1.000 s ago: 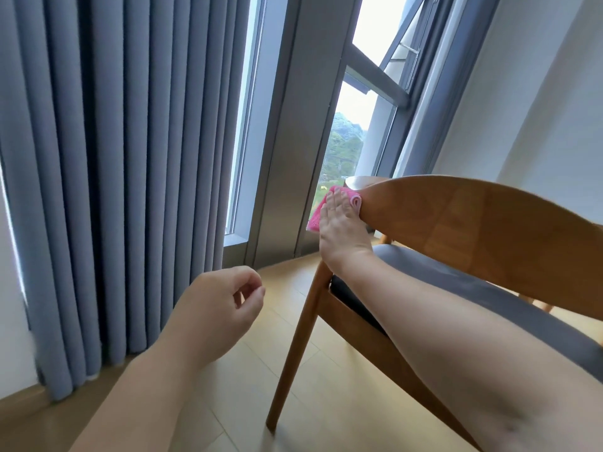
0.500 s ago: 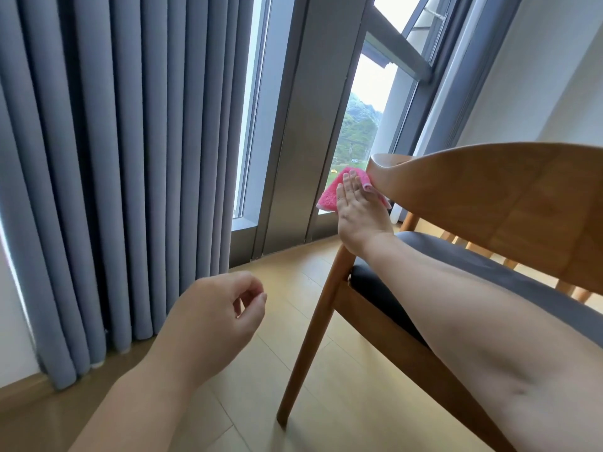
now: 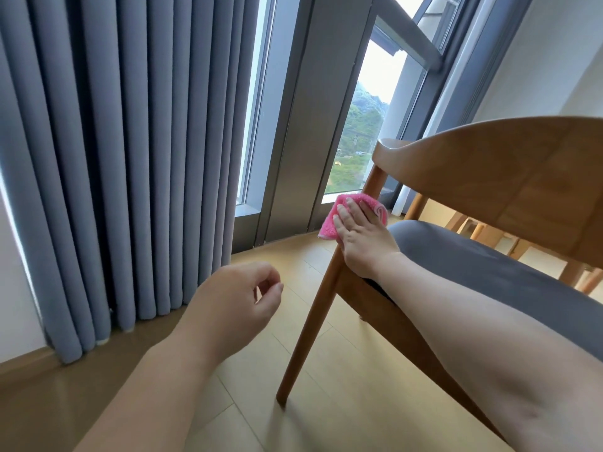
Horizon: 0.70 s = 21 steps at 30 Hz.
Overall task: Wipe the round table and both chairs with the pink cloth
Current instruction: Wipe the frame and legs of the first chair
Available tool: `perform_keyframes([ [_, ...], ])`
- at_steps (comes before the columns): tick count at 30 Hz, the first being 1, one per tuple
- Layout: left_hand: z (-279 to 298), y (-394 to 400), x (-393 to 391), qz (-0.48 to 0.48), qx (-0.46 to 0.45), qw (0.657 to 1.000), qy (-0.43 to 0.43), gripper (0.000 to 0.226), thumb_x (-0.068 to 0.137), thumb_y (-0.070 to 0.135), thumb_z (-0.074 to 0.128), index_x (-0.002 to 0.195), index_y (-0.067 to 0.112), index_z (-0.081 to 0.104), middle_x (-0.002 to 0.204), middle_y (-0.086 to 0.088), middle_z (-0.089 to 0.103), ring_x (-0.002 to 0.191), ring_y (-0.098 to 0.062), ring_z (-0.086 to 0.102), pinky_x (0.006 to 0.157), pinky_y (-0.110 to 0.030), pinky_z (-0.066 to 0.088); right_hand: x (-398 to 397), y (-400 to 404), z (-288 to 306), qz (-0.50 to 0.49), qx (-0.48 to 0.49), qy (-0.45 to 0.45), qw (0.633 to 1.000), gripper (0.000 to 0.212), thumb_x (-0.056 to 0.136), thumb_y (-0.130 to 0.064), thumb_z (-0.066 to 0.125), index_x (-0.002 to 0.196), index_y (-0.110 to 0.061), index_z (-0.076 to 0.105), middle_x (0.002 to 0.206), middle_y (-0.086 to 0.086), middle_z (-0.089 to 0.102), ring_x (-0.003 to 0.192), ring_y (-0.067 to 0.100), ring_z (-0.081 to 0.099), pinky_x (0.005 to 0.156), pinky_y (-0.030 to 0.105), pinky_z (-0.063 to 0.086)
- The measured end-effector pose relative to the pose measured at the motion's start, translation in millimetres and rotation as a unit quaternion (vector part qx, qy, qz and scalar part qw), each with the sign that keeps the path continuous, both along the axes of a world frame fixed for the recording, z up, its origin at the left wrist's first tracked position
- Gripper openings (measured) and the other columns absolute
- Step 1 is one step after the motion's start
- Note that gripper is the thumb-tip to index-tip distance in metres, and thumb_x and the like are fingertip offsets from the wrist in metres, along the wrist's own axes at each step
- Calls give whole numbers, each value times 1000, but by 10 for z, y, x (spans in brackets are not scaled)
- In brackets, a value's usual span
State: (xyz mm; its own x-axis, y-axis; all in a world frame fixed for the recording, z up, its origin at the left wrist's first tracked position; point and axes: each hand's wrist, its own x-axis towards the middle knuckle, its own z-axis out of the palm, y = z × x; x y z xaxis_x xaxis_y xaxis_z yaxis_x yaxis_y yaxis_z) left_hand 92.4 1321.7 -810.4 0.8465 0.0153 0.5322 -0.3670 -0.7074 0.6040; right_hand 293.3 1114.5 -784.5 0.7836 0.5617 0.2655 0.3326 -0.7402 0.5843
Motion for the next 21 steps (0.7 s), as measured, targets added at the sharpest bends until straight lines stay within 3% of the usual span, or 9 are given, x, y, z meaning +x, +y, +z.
perform_keyframes([
  [4,-114,-20,18,6,3,1000,24,13,92,32,55,85,27,65,66,16,57,63,-3,56,55,-9,37,-72,-7,-389,1,-41,19,999,58,102,-30,24,153,-15,0,159,6,-15,134,24,-36,98,42,-36],
  [10,-164,56,41,21,-9,999,37,18,94,33,52,82,26,64,65,15,57,63,-4,56,56,-10,37,-130,67,-783,-15,-140,42,989,63,100,-34,32,152,-12,4,158,12,-13,138,33,-30,102,53,-31],
  [17,-172,101,26,13,-17,999,38,19,94,34,51,86,24,66,70,12,60,68,-6,59,64,-21,51,-232,107,-884,-18,-184,63,981,61,100,-37,30,152,-15,7,160,10,-7,144,31,-19,104,51,-26],
  [21,-150,109,25,15,-17,999,29,19,94,33,51,85,24,66,69,12,61,67,-6,59,61,-18,48,-238,76,-662,-15,-159,64,985,59,101,-37,29,153,-18,8,161,6,-4,146,28,-15,106,46,-25],
])
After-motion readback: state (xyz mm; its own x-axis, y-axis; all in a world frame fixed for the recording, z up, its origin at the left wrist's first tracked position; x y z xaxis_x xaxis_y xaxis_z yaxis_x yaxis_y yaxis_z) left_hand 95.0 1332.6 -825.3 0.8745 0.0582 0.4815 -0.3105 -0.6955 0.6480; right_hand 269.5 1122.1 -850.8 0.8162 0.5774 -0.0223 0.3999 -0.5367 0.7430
